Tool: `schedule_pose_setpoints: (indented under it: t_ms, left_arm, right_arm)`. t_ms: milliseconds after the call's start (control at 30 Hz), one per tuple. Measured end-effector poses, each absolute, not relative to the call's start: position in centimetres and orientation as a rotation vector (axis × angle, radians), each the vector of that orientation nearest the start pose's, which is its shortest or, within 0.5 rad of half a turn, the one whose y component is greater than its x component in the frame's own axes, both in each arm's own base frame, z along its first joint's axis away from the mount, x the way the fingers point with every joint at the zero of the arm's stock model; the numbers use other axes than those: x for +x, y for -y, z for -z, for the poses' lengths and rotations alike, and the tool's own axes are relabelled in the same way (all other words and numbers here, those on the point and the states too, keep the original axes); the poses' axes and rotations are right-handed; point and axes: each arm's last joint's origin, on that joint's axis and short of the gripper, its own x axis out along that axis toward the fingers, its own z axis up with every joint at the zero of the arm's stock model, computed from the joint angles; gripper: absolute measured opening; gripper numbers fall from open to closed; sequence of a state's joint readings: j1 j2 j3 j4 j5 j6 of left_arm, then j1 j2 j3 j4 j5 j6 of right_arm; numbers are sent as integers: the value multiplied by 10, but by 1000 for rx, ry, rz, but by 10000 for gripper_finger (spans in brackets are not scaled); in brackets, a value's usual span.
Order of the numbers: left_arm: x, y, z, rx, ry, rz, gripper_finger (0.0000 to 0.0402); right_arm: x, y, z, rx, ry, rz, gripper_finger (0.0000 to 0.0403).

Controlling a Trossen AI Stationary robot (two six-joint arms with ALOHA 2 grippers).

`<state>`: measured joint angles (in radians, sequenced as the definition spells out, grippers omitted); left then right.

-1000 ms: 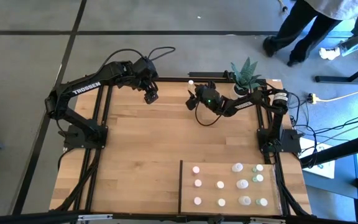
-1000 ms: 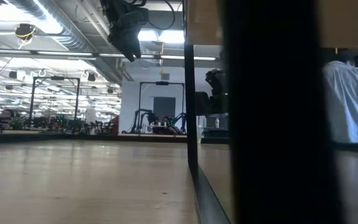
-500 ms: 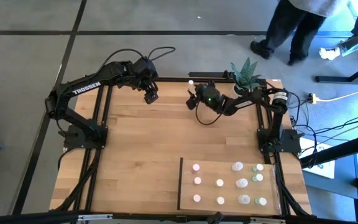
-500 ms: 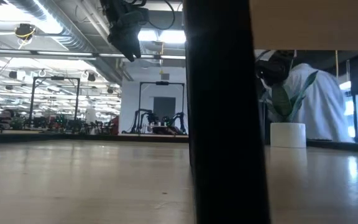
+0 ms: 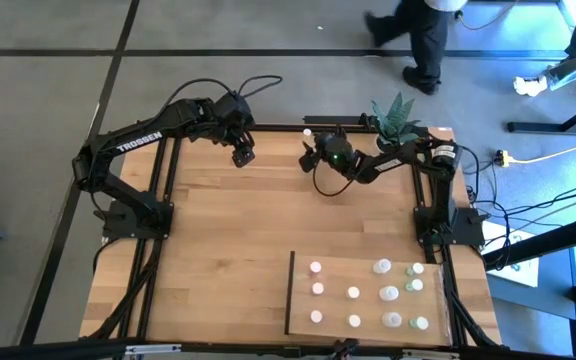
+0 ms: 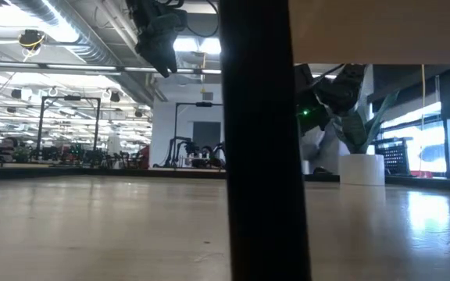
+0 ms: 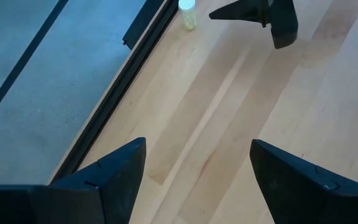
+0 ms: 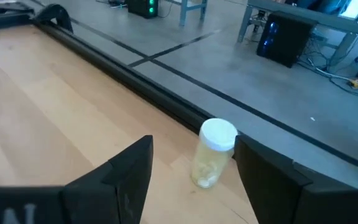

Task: Pick and place medicine bottles onto shelf by color
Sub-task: Put the yellow pill bottle on the shelf aligned with the other yellow pill bottle

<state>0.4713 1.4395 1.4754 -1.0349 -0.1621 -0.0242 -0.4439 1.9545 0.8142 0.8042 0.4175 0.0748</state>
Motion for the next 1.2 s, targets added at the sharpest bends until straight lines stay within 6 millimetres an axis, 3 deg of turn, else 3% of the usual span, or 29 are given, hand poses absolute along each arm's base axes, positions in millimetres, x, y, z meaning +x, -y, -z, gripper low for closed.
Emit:
schedule_pose_setpoints:
  t_ms: [200,400,700,1200]
  left_arm:
    - [248,-131,-353,-178,-996,-591,282]
    - [248,-131,-353,-179,-996,-592,282]
    - [248,-131,-353,-179,-996,-592,282]
    - [248,-131,-353,-178,-996,-592,282]
  right_arm:
    - [320,181,-122,114,-299,896,228]
    - [319,194,-126,161,-281,809,228]
    - [316,192,-116,162,-397,780,228]
    - [316,193,-117,125,-401,788,228]
